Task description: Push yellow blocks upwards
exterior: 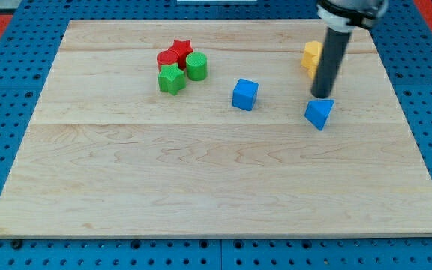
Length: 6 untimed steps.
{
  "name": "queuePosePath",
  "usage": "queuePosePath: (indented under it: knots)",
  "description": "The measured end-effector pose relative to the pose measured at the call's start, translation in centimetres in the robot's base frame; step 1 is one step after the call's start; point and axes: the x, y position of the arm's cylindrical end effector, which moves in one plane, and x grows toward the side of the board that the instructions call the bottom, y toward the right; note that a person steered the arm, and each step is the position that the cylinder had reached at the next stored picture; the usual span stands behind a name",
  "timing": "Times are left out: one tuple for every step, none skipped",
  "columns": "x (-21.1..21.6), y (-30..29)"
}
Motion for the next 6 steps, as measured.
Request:
queuePosePath:
  knots:
    - [-1.0, 2.8]
    - [-1.8, -0.1]
    - [-3.8, -0.5]
    - [-5.6, -0.5]
    - [-5.6, -1.3]
    - [-5.6, -1.4]
